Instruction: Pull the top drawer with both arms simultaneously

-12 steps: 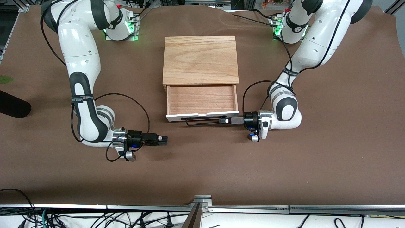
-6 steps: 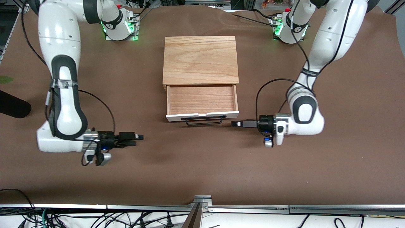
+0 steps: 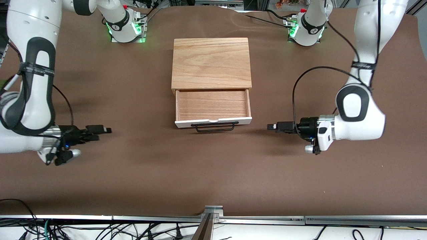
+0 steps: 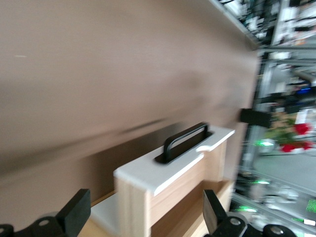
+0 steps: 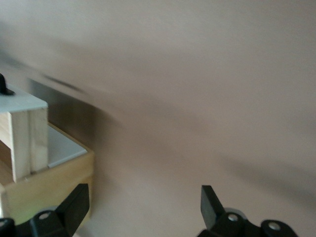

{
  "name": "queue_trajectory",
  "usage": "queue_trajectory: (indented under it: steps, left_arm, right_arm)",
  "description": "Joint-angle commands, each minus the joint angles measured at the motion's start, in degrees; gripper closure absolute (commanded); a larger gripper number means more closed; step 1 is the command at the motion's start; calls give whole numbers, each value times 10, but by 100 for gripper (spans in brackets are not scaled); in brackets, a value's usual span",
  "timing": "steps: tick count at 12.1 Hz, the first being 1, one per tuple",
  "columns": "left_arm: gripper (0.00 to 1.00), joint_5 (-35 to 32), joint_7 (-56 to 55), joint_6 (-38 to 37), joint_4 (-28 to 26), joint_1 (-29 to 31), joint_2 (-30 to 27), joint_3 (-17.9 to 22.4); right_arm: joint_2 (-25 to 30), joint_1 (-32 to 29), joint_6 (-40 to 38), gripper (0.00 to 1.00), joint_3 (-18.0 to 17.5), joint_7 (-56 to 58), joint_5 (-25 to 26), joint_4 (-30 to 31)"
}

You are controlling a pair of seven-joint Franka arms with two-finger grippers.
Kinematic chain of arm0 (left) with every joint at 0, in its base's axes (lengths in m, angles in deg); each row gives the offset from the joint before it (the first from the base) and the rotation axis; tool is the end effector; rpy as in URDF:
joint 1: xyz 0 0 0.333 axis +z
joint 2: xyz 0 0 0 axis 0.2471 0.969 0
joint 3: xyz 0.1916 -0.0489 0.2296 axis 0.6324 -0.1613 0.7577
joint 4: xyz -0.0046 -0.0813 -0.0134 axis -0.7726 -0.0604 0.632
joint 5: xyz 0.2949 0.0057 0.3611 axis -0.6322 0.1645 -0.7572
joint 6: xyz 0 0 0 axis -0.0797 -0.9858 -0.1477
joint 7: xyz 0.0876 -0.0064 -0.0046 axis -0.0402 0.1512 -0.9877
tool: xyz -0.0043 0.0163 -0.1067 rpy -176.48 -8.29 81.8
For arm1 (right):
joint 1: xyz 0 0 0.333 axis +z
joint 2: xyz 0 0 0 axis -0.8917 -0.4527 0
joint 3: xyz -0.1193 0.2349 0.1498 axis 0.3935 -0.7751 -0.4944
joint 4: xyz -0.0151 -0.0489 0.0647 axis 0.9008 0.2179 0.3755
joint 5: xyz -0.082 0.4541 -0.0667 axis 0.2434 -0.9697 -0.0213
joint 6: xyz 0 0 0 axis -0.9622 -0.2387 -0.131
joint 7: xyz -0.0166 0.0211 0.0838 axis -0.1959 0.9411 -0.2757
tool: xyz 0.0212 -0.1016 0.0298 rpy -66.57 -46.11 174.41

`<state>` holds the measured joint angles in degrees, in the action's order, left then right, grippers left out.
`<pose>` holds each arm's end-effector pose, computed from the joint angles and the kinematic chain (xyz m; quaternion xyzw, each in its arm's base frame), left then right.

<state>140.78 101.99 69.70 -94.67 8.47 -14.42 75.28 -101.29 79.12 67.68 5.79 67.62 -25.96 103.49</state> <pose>0.7070 -0.1378 0.3007 0.9076 0.0090 -0.0792 0.4121 0.7554 -0.0396 0.3209 -0.9565 -0.1371 0.1068 0.2343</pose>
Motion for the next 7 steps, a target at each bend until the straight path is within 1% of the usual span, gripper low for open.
queue_trajectory:
  steps: [1, 2, 3, 4, 6, 7]
  left_arm:
    - [0, -155, -85, -11, -75, 2, -143, 4]
    - [0, -211, -102, -43, -77, 2, -173, 4]
    - [0, -262, -104, -57, -76, 2, -201, 4]
    - [0, -318, -98, -59, -74, 3, -220, 6]
    - [0, -434, -97, -58, -67, 4, -247, 12]
    - [0, -467, -97, -58, -61, 5, -256, 12]
  right_arm:
    - [59, 20, -20, 0, 3, -88, 114, 2]
    - [72, 29, -20, 0, 5, -119, 142, 2]
    - [88, 35, -20, 0, 5, -149, 168, 0]
    - [103, 40, -23, 0, 5, -176, 202, -7]
    - [133, 60, -29, 0, 5, -214, 289, -15]
    - [143, 63, -30, 0, 7, -213, 308, -18]
